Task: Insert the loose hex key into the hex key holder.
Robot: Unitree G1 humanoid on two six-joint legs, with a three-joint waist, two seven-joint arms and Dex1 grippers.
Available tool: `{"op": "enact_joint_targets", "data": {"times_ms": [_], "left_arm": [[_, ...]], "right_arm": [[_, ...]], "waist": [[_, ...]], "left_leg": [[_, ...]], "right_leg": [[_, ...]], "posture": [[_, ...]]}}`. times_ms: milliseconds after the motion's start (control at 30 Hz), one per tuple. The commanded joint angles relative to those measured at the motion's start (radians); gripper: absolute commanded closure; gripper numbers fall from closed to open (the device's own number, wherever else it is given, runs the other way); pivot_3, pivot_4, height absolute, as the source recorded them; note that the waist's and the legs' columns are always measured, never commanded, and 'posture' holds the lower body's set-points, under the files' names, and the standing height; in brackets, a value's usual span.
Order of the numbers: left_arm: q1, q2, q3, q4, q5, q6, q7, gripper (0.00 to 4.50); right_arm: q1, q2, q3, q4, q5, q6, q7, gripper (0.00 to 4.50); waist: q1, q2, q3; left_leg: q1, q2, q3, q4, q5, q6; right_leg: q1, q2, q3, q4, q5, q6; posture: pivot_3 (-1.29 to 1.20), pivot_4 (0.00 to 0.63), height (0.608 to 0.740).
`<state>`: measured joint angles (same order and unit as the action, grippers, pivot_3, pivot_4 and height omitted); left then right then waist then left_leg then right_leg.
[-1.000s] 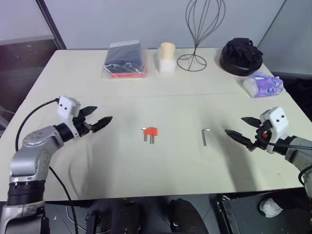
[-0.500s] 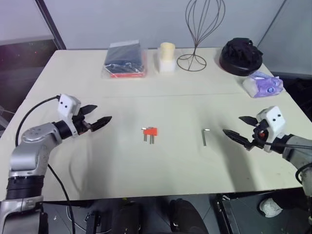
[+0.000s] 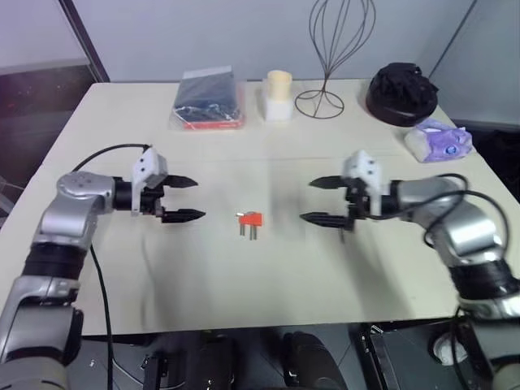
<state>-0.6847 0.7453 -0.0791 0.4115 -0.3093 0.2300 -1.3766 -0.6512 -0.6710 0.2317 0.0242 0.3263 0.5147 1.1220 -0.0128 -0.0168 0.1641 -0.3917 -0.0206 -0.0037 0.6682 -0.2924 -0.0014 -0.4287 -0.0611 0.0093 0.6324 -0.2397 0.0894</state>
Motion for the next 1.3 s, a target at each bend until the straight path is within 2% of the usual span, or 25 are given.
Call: {"op": "enact_joint_targets", "data": {"times_ms": [33, 167, 433, 700, 1000, 1100, 1267, 1300], "left_arm": [[-0.015, 0.001, 0.001, -0.001, 0.006, -0.013, -0.032, 0.0], [0.041, 0.032, 0.023, -0.079, -0.014, 0.014, -0.044, 0.0], [0.15, 0.046, 0.086, -0.213, -0.045, 0.069, 0.032, 0.0], [0.216, 0.048, 0.115, -0.295, -0.069, 0.11, 0.09, 0.0], [0.232, 0.043, 0.126, -0.306, -0.073, 0.111, 0.124, 0.0], [0.238, 0.04, 0.125, -0.312, -0.075, 0.11, 0.133, 0.0], [0.237, 0.037, 0.122, -0.309, -0.076, 0.104, 0.143, 0.0], [0.234, 0.037, 0.122, -0.306, -0.075, 0.103, 0.144, 0.0]], "right_arm": [[-0.09, 0.051, 0.133, 0.17, -0.143, -0.122, 0.053, 0.05], [-0.167, 0.156, 0.184, 0.397, -0.214, -0.224, 0.072, 0.05], [-0.264, 0.286, 0.168, 0.716, -0.296, -0.409, 0.058, 0.05], [-0.306, 0.367, 0.134, 0.826, -0.322, -0.474, 0.071, 0.05], [-0.282, 0.401, 0.135, 0.822, -0.357, -0.506, 0.103, 0.05], [-0.273, 0.401, 0.134, 0.827, -0.37, -0.521, 0.103, 0.83], [-0.262, 0.398, 0.129, 0.816, -0.376, -0.524, 0.106, 3.35], [-0.259, 0.397, 0.128, 0.812, -0.378, -0.526, 0.107, 3.46]], "waist": [[-0.003, 0.0, 0.0], [-0.005, 0.0, 0.0], [-0.008, 0.0, 0.0], [-0.012, 0.0, 0.0], [-0.03, 0.0, 0.0], [-0.031, 0.001, 0.0], [-0.03, 0.001, 0.0], [-0.03, 0.001, 0.0]], "left_leg": [[0.0, 0.0, 0.0, 0.0, 0.0, 0.0], [0.0, 0.0, 0.0, 0.0, 0.0, 0.0], [0.001, 0.001, 0.0, 0.0, 0.0, 0.0], [0.001, 0.001, 0.0, 0.0, 0.0, -0.001], [0.001, 0.001, -0.001, -0.002, 0.0, -0.001], [0.001, 0.001, -0.001, -0.002, 0.0, -0.001], [0.001, 0.001, -0.001, -0.002, 0.0, -0.001], [0.001, 0.001, -0.001, -0.002, 0.0, -0.001]], "right_leg": [[0.0, 0.0, 0.0, 0.0, 0.0, 0.0], [-0.001, 0.0, 0.0, 0.001, 0.0, 0.0], [-0.002, -0.001, 0.001, 0.002, 0.0, 0.0], [-0.002, -0.002, 0.003, 0.003, 0.0, 0.0], [-0.002, -0.003, 0.003, 0.004, 0.0, 0.0], [-0.003, -0.003, 0.003, 0.004, 0.0, 0.0], [-0.003, -0.003, 0.003, 0.004, 0.0, 0.0], [-0.003, -0.003, 0.003, 0.004, 0.0, 0.0]], "posture": [[0.0, 0.15, 0.74], [0.0, 0.15, 0.74], [0.0, 0.15, 0.74], [0.0, 0.15, 0.74], [0.0, 0.15, 0.74], [0.0, 0.15, 0.74], [0.0, 0.15, 0.74], [0.0, 0.15, 0.74]]}}
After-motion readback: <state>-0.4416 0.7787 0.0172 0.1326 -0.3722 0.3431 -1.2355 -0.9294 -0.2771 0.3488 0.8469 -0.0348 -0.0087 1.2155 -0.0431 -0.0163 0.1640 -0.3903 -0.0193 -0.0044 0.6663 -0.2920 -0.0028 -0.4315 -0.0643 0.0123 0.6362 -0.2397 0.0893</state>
